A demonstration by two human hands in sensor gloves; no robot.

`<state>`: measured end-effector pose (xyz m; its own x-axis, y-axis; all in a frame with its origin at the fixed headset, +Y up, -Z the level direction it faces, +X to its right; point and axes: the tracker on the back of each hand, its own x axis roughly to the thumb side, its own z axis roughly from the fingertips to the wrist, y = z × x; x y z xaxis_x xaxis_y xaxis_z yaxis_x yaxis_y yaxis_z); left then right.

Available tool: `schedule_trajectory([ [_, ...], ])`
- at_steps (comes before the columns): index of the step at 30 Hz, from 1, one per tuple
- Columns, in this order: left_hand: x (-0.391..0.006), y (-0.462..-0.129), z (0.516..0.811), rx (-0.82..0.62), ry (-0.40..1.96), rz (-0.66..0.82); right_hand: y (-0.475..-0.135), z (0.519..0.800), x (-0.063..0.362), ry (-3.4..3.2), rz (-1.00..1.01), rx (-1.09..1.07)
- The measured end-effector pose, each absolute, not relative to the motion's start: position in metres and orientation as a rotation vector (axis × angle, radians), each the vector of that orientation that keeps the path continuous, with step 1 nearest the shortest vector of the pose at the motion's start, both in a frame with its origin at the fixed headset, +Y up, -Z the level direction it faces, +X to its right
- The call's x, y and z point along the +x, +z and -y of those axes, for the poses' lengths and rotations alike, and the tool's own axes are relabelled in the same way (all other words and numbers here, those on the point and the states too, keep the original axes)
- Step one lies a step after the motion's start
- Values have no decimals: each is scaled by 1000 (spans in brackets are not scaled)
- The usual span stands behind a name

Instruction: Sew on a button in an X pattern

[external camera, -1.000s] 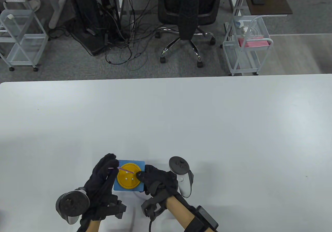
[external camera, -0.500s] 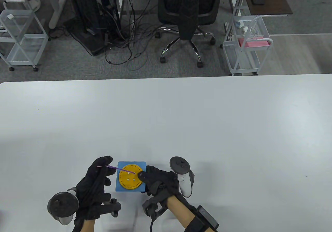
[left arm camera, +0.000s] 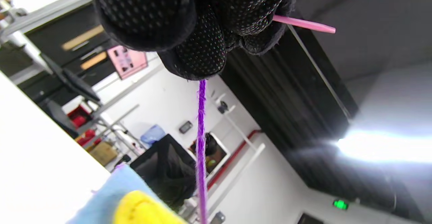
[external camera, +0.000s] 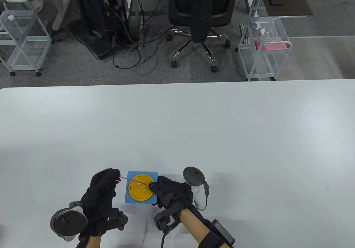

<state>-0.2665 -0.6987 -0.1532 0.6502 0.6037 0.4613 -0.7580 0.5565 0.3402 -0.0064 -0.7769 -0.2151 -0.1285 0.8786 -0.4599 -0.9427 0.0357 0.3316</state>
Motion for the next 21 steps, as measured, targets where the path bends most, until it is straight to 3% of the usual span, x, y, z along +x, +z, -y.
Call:
schedule_trajectory([
  [9, -238, -148, 696, 528, 337, 400, -216, 777, -5, 1563, -654, -115],
  [21, -215, -147, 701, 523, 66, 469, -217, 778, -5, 1567, -645, -106],
])
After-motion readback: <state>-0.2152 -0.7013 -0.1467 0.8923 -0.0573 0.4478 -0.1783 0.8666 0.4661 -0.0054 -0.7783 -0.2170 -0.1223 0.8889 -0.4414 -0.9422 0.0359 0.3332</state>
